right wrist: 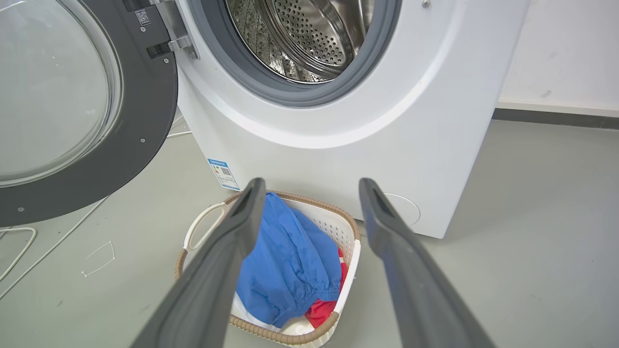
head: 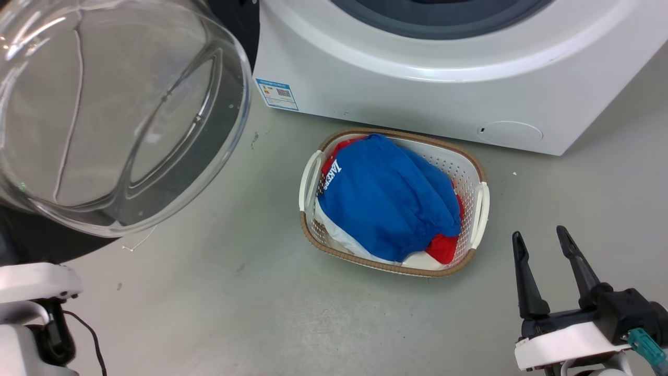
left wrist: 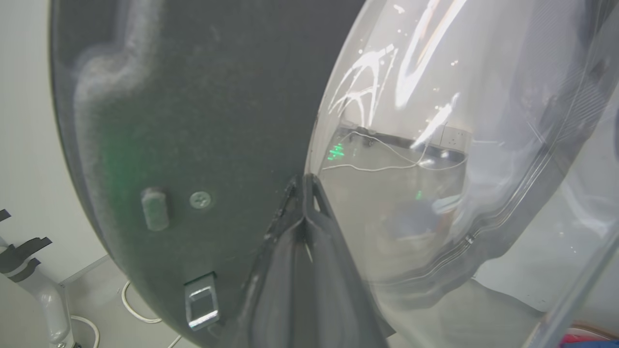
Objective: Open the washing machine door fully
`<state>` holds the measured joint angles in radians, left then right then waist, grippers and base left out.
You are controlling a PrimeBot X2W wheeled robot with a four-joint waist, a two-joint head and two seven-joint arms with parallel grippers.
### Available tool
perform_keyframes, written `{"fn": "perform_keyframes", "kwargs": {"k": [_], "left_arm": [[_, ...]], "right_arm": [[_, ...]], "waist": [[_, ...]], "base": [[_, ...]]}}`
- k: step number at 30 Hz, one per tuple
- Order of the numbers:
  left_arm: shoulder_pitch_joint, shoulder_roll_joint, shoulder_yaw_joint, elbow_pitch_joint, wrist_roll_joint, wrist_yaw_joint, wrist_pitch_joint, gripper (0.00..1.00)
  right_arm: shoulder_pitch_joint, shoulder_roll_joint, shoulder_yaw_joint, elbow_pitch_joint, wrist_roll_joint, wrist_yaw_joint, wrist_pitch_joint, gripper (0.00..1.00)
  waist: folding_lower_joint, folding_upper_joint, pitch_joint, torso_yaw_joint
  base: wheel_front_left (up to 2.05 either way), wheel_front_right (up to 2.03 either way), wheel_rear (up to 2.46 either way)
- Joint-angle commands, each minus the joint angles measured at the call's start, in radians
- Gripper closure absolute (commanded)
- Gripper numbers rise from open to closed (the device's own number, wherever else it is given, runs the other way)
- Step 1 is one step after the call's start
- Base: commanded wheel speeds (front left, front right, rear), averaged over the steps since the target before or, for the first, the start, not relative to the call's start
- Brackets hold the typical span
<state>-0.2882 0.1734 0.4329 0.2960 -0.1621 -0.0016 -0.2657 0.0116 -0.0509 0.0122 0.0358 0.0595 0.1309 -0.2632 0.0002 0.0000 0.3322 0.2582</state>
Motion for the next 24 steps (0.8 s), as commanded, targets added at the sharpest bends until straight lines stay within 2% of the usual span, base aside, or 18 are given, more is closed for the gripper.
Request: {"fn": "perform_keyframes", "kwargs": {"k": [1, 13, 24], "left_arm": [[-0.026, 0.013, 0.026, 0.009, 0.004, -0.004, 0.002, 1.0], [-0.074, 0.036, 0.13, 0.074, 0.033, -0.039, 0.002, 1.0], [-0.045, 0.055, 0.178, 0.105, 0.065, -0.089, 0.002, 1.0]], "right_arm": [[-0.013, 0.002, -0.001, -0.005, -0.009, 0.0, -0.002, 0.0], [-0.021, 0.002, -0.008, -0.004, 0.0, 0.0, -0.002, 0.0], [0.001, 0.002, 0.004, 0.005, 0.021, 0.0, -0.002, 0.0]], "waist": [[-0.0002, 0.0, 0.009, -0.008], [-0.0002, 0.0, 0.021, -0.024], [-0.0002, 0.0, -0.039, -0.036]], "base": [[0.0, 0.0, 0.0], [0.0, 0.0, 0.0], [0.0, 0.0, 0.0]]}}
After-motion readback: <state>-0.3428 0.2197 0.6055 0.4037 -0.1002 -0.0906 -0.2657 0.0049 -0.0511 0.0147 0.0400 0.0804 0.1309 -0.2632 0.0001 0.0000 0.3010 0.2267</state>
